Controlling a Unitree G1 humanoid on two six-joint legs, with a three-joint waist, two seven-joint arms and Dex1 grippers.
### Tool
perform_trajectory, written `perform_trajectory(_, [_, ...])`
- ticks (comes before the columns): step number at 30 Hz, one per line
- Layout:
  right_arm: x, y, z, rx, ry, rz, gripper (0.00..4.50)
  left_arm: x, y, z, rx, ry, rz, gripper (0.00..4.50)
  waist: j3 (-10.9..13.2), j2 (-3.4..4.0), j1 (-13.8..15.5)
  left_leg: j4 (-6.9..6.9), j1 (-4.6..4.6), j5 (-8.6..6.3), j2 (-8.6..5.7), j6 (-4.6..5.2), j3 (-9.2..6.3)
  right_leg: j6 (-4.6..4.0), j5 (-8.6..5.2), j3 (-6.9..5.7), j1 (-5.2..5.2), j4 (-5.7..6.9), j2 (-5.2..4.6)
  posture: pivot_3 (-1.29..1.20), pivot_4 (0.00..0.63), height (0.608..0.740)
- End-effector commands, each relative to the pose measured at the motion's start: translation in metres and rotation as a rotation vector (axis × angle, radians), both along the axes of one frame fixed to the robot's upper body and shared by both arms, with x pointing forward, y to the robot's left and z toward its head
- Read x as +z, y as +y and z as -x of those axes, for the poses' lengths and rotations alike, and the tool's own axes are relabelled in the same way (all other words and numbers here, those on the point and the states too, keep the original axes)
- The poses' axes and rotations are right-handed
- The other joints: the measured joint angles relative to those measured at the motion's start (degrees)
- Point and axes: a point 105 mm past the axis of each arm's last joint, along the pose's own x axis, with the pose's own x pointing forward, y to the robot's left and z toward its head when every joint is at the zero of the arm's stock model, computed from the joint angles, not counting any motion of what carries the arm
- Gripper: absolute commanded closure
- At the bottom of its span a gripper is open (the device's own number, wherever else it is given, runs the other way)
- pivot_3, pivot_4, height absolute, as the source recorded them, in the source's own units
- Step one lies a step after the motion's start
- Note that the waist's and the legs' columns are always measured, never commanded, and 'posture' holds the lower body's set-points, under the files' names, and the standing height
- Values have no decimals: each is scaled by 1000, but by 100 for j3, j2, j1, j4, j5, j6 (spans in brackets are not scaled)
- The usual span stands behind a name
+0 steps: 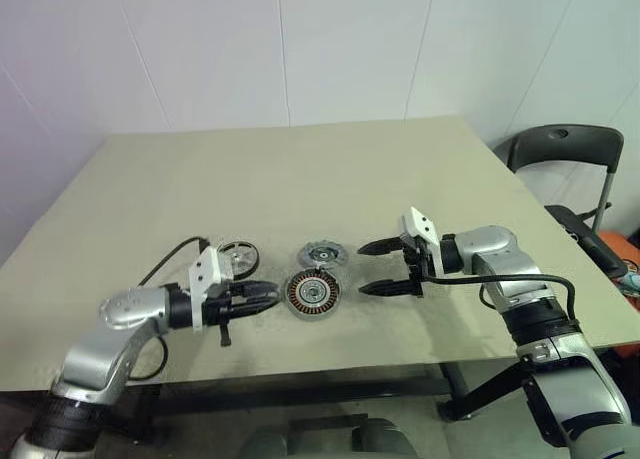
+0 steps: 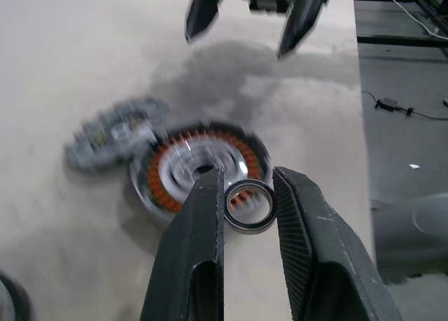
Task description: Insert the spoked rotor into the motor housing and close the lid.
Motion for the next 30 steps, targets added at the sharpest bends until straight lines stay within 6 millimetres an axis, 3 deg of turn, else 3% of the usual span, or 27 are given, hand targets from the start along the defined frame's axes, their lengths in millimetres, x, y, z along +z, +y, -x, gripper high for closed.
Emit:
perform_trajectory(1, [13,-1,-2,-1,-57,-23,0,3,-7,-15,-27,-9,-12,3815,0,0,15,0,0,0,0,0,0,0,0,0,0,0,0,0,0,740])
perform_trajectory(15, [12,-1,-1,-25,-63,-33,0,-9,-39,-53,-77,-4,-5,3815,2,-4,18,6,-4,0,-4,1,-1,2,3,0,3,-4,-2,0,0,740])
perform_trajectory(30, [11,-4,1,-41,-68,-32,0,-32,-58,-58,-119,-25,-38,3815,2,-4,30,7,-5,0,-5,1,-2,1,4,0,3,-4,-3,0,0,740])
